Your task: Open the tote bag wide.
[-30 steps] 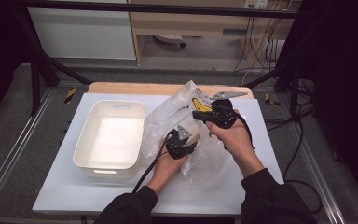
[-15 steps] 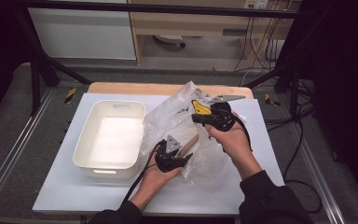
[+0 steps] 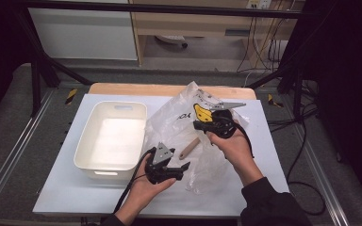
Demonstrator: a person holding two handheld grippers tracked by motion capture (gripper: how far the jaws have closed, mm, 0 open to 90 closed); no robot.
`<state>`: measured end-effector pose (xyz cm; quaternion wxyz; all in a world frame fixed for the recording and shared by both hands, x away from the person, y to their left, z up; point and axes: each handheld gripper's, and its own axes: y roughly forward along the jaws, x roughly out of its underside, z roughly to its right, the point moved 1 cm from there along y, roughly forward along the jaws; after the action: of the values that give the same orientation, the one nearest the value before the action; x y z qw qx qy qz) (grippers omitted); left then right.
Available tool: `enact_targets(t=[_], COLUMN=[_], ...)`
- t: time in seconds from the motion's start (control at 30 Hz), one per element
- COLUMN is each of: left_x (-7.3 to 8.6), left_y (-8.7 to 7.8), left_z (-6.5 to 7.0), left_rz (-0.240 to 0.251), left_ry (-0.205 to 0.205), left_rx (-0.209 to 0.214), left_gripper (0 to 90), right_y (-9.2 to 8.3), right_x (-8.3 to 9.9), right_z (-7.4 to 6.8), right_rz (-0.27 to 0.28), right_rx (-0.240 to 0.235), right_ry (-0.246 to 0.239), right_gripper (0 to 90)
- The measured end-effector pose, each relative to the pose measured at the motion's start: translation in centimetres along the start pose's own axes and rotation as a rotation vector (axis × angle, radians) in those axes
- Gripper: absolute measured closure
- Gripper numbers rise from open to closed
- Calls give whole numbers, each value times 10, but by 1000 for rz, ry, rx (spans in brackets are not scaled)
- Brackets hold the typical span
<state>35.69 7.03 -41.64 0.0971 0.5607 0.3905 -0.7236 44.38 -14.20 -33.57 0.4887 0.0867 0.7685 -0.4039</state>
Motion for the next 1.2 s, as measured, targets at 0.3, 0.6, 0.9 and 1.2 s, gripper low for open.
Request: enact_targets(t=[0.3,0.6,0.9,1.2], left_x=[-4,-9,-15,-23], left_y=[-20,-25,-30,-40], left_z=[4,8,4,0], left_rz=[31,63,75,96], left_ry=[-32,-53,-68,-71], left_rx=[25,37,20,-19], left_gripper=[225,187,141,132], right_y=[10,23,29,34], right_x=[21,41,58,65], right_z=[-2,-2,2,1], right_rz=[-14,-26,-53,-71], right_rx=[6,0,3,3], right_ry=[2,9,24,41], right_gripper=[900,900,900,900])
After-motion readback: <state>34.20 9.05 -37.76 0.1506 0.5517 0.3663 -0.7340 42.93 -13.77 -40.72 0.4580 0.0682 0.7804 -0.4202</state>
